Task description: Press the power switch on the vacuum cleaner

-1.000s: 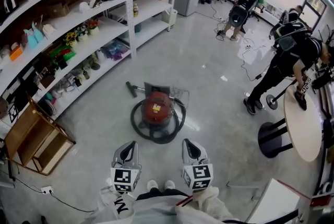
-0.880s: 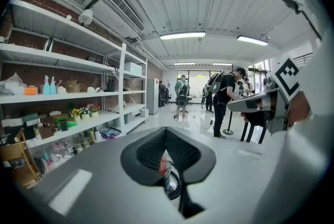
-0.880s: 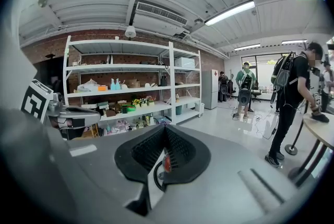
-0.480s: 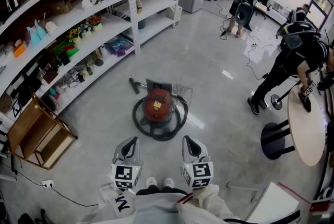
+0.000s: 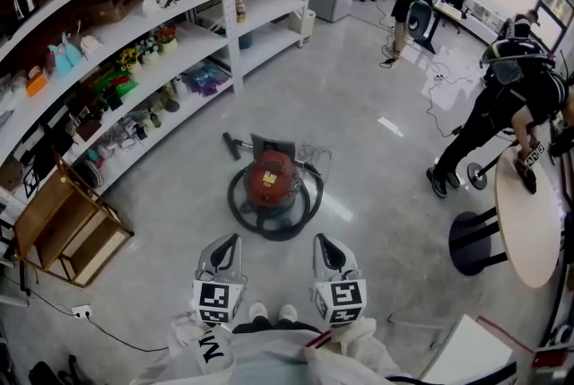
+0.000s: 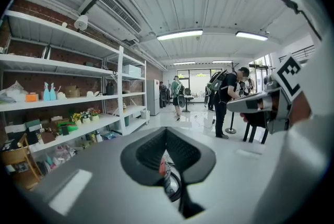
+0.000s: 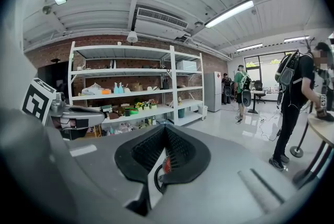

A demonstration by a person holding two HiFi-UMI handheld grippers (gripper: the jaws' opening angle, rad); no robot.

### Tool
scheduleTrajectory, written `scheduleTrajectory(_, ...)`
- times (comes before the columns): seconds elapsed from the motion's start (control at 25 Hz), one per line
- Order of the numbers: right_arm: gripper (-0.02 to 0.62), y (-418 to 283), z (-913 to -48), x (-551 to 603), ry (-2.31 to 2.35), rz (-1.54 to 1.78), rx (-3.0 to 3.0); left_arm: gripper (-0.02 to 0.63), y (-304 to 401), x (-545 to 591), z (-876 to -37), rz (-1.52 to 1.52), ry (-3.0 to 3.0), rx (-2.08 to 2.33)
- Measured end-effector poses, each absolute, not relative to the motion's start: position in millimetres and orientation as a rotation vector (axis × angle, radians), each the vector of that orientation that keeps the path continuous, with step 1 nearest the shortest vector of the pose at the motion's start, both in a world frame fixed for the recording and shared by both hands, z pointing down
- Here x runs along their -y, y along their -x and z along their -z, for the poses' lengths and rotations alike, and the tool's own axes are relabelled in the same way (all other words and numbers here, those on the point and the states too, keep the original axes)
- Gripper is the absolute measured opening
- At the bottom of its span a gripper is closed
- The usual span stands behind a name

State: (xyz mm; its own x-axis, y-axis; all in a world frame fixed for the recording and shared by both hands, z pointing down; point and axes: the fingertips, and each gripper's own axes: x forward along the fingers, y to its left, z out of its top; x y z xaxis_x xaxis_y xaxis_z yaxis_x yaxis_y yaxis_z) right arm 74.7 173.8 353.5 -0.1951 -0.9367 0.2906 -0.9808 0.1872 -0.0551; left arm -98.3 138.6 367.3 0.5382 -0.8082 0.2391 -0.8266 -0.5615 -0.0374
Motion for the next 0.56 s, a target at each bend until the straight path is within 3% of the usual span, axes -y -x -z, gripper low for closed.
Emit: scheduleTrajectory(0.56,-0.002,-80.2,-350.7,-177.3,-1.854,-0.335,2.275,0.0,93.3,-143.0,-362.5,-0.359,-2.692,1.436)
